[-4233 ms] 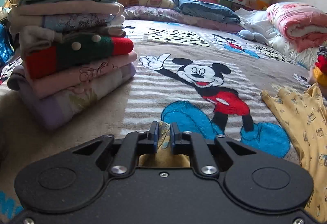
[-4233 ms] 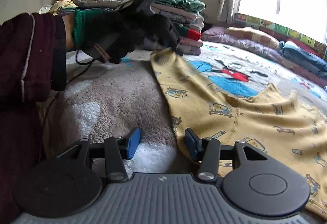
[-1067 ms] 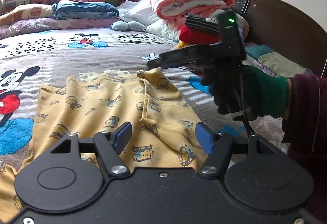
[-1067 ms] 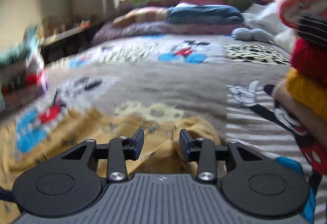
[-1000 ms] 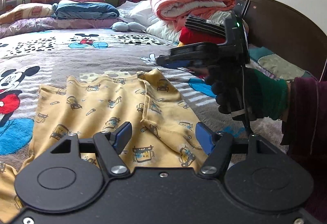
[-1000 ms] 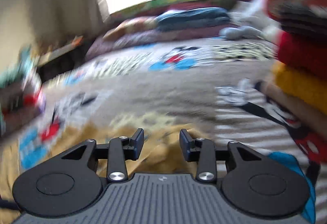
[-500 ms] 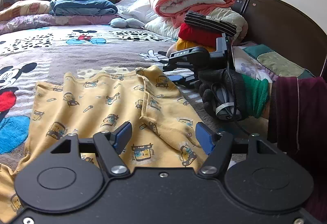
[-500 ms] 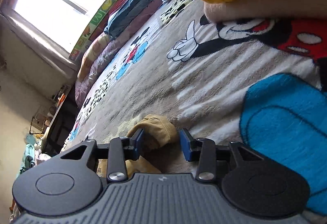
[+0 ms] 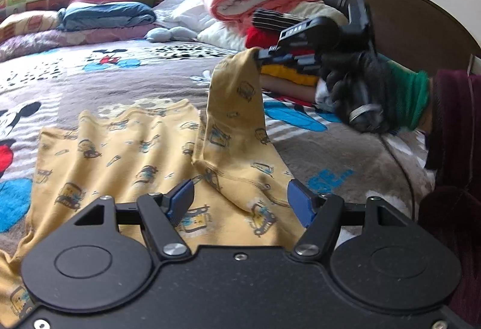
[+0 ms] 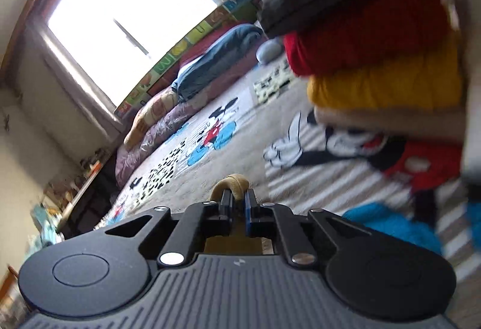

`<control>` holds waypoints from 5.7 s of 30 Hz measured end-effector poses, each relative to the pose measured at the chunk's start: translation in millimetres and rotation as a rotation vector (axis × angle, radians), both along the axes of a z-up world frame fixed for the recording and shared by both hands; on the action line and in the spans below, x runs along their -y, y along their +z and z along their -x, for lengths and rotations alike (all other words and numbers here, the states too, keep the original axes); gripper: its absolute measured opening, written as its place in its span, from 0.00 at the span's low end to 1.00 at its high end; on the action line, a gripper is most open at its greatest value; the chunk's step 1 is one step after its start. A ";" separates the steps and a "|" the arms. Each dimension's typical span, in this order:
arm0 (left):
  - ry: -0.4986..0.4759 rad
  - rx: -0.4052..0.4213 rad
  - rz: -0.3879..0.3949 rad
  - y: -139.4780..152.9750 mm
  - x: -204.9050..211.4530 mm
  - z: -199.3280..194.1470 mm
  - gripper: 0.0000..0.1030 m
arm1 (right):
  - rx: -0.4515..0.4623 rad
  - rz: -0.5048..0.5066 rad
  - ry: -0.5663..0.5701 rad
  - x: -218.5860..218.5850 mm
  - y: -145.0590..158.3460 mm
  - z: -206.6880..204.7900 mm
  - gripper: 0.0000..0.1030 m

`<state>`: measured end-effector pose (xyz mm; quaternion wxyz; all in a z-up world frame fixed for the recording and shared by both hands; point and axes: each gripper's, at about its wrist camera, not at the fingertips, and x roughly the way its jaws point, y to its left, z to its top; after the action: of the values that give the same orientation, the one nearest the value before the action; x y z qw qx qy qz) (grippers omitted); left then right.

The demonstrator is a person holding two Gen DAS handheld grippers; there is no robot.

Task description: Fold clothes

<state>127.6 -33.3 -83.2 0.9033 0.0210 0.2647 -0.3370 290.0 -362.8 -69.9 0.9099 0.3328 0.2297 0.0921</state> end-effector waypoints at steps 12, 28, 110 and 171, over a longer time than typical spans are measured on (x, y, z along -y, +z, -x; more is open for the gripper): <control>-0.172 0.088 -0.036 1.2 19.2 21.5 0.66 | -0.006 0.127 0.011 35.8 59.9 82.0 0.09; -0.274 0.205 -0.251 -24.5 67.8 48.9 0.59 | -0.225 0.100 -0.093 96.3 17.8 134.2 0.09; -0.261 0.276 -0.496 -54.6 95.8 68.7 0.03 | -0.040 -0.245 -0.206 100.8 -92.9 185.6 0.58; -0.443 0.125 -0.263 -49.3 70.7 51.0 0.03 | -0.254 0.742 0.158 34.4 -42.6 6.2 0.47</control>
<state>76.6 -104.0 -132.5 0.8117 0.2162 0.2390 -0.4872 283.8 -397.2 -112.5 0.9229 -0.0283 0.3828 0.0307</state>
